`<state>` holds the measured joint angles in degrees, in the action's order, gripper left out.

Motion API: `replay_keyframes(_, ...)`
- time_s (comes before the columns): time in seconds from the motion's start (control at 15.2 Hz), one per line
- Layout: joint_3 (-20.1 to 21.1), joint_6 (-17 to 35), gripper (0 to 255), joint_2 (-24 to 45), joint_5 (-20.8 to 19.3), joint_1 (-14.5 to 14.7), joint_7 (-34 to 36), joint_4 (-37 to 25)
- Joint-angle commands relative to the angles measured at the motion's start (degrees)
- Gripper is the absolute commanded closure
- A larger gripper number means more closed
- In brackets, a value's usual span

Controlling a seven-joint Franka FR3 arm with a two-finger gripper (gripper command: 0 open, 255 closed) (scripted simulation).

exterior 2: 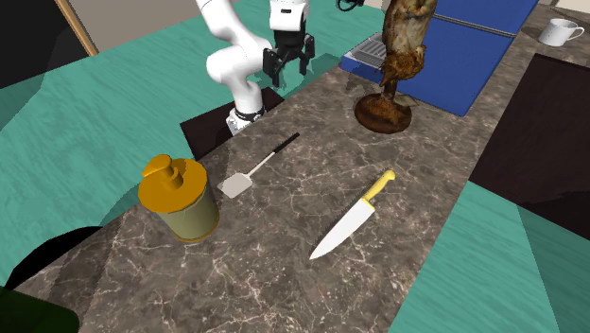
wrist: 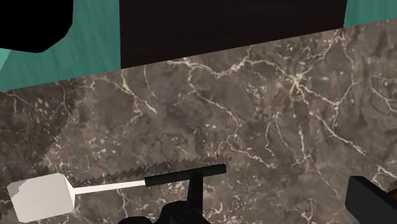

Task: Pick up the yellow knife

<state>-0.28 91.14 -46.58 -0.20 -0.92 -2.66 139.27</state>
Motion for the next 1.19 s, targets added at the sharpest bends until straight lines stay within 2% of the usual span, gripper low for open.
replay_keyframes(0.0,0.0,0.0,0,0.0,0.0,0.0,0.0,0.0)
replay_keyframes(0.33,5.8,8.92,0,7.89,3.22,-2.4,13.97,-1.16)
replay_keyframes(0.59,9.95,15.4,0,15.49,4.07,-4.81,25.0,-4.01)
replay_keyframes(0.86,13.48,20.81,0,23.71,3.13,-7.54,36.15,-8.34)
replay_keyframes(1.12,16.2,24.84,0,32.22,0.43,-10.24,47.55,-13.92)
